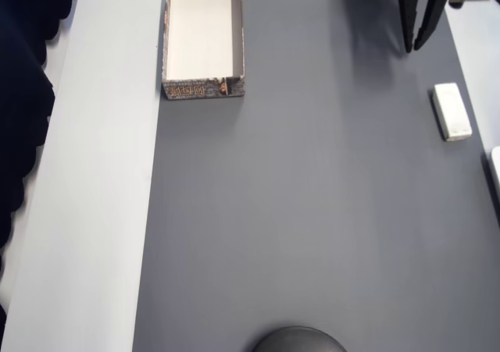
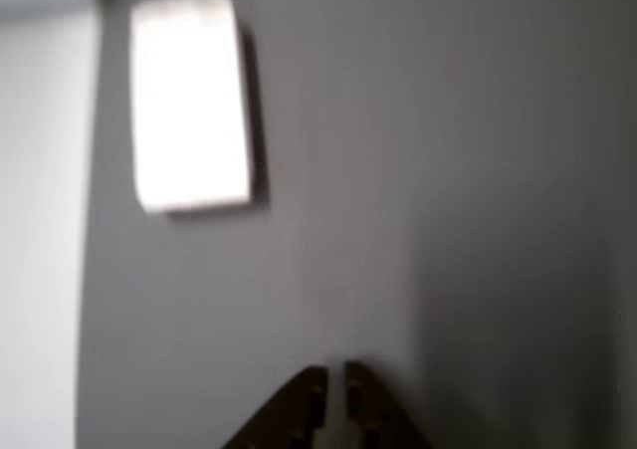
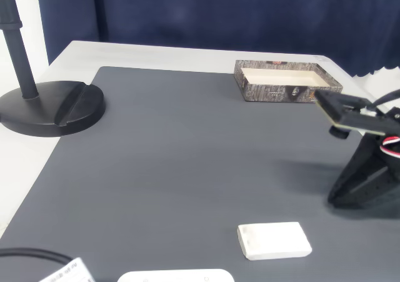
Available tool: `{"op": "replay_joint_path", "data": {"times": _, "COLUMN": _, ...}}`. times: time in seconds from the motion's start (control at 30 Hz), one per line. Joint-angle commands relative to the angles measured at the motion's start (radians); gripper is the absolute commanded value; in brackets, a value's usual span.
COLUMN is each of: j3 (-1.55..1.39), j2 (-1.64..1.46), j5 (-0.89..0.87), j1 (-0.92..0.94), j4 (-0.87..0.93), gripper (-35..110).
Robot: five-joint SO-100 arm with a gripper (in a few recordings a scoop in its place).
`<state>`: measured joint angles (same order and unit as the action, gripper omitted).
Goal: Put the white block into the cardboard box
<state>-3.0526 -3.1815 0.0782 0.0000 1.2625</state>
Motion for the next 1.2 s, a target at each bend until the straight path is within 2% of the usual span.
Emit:
{"op": "replay_joint_path", "data": {"times": 0.0, "j3": 0.153, "j2": 0.132, "j5": 0.018, "j1": -0.031, "j4": -0.08, "gripper": -2}}
{"op": "replay_joint_path", "data": {"times": 0.13, "j3": 0.255, "j2": 0.322, "j5": 0.02, "j1": -0.083, "j4": -0.195, "gripper": -2}}
{"op": "replay_joint_path", "data": {"times": 0.47, "j3": 0.693, "j2": 0.919, "j5": 0.037, "j1": -0.107, "j4": -0.213, "gripper": -2}}
{"op": "replay_joint_path", "data": {"times": 0.8, "j3": 1.111, "j2": 1.376, "j5": 0.098, "j1": -0.164, "j4": -0.097, "gripper": -2}}
{"op": "replay_joint_path", "data": {"times": 1.17, "j3": 1.31, "j2": 1.559, "j5": 0.115, "j1": -0.184, "j4": 0.066, "gripper": 1}}
